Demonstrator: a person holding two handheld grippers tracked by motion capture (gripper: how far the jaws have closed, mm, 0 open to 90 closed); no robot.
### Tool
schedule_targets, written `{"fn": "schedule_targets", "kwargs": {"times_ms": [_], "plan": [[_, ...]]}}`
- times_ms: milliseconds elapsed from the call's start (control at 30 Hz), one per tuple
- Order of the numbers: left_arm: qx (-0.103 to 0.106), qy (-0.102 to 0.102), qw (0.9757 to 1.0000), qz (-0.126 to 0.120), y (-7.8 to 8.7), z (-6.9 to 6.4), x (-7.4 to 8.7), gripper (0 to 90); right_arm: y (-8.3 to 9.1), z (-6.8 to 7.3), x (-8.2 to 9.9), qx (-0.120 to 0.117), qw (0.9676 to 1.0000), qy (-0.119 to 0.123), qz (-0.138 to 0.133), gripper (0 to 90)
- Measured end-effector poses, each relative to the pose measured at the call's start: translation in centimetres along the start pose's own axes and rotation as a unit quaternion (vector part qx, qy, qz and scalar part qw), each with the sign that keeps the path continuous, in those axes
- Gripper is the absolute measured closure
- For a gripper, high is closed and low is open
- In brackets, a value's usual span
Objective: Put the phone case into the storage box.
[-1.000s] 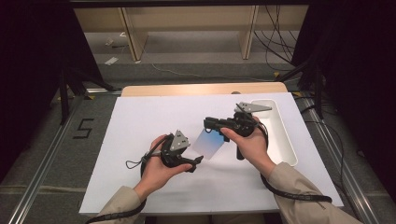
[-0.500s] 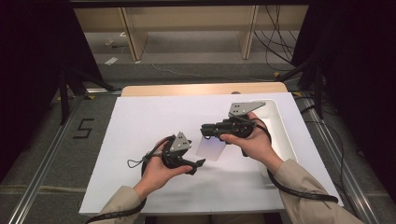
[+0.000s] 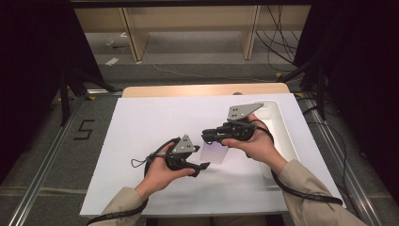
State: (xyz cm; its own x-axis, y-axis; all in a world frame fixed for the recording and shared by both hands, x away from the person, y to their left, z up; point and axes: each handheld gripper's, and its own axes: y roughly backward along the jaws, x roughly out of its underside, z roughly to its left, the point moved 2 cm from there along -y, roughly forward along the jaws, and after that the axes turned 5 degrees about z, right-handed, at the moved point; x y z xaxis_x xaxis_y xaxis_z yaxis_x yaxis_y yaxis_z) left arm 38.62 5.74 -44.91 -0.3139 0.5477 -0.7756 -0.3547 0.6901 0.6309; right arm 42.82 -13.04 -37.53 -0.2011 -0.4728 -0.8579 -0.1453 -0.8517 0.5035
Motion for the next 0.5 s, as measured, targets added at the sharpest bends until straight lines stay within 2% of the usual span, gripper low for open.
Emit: {"fn": "schedule_targets", "kwargs": {"times_ms": [100, 300, 500], "plan": [[0.017, -0.014, 0.9997, 0.005, -0.31, 0.08, -0.06, 34.2, -0.09, 0.07, 0.02, -0.003, 1.0, 0.002, 0.004, 80.3], [0.027, -0.032, 0.9989, 0.021, -0.71, 0.34, 0.04, 40.4, -0.37, 0.22, 0.15, -0.011, 0.9998, 0.003, 0.013, 80.3], [0.053, -0.023, 0.9982, 0.014, -0.99, 0.49, 0.01, 46.0, -0.55, 0.4, 0.17, -0.019, 0.9996, 0.006, 0.018, 80.2]]}}
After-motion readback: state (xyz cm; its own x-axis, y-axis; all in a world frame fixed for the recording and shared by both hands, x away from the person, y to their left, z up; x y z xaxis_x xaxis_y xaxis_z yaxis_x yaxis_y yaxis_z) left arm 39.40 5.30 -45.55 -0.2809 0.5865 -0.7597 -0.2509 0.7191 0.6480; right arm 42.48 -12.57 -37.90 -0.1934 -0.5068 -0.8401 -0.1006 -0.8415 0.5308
